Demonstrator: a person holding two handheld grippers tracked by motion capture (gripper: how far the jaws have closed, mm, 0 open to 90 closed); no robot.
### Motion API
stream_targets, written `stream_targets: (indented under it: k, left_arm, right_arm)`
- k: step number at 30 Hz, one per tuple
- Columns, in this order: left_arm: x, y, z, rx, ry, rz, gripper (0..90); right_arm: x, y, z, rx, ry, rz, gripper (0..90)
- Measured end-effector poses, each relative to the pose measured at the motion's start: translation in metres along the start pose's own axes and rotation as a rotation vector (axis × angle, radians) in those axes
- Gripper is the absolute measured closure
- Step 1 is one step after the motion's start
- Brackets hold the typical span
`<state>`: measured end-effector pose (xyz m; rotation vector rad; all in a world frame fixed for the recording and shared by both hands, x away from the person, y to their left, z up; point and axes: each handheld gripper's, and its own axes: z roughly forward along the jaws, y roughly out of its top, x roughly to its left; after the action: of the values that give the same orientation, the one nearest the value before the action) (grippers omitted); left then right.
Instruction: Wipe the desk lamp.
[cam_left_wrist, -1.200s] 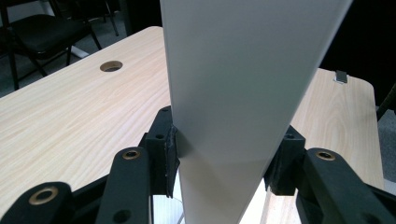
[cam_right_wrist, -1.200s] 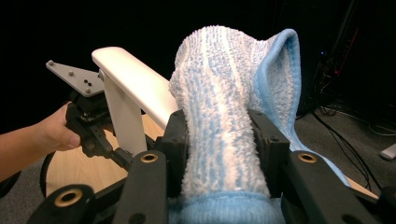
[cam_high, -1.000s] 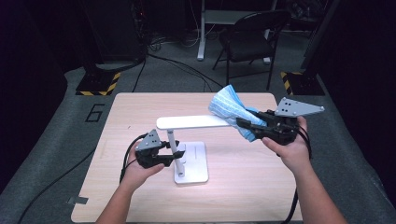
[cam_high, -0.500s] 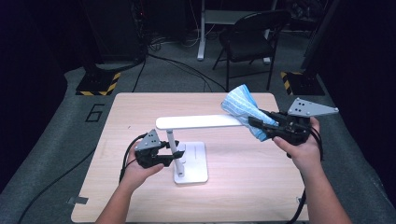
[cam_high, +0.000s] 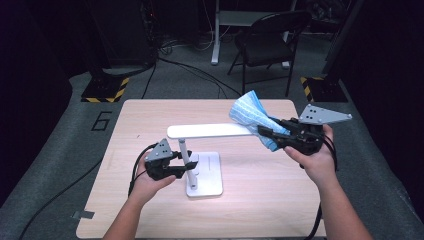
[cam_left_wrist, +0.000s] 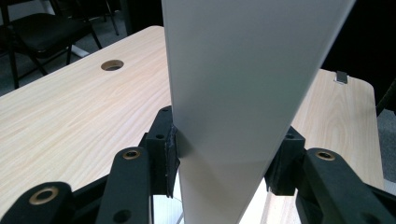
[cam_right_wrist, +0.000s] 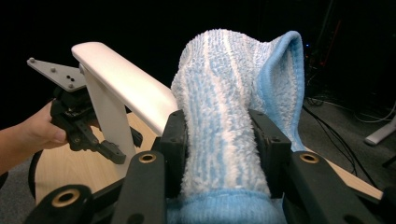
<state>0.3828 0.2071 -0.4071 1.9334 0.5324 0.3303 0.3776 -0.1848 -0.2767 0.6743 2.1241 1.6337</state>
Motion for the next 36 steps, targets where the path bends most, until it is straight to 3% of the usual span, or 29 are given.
stream_targets:
  k: [17, 36]
  left_arm:
    - [-0.001, 0.000, 0.001, -0.003, 0.011, -0.002, 53.8]
    - [-0.002, 0.000, 0.000, -0.002, 0.016, -0.006, 54.0]
  right_arm:
    - [0.024, 0.015, 0.034, 0.003, 0.081, -0.026, 61.2]
    - [0.064, 0.037, 0.085, 0.002, 0.201, -0.094, 60.7]
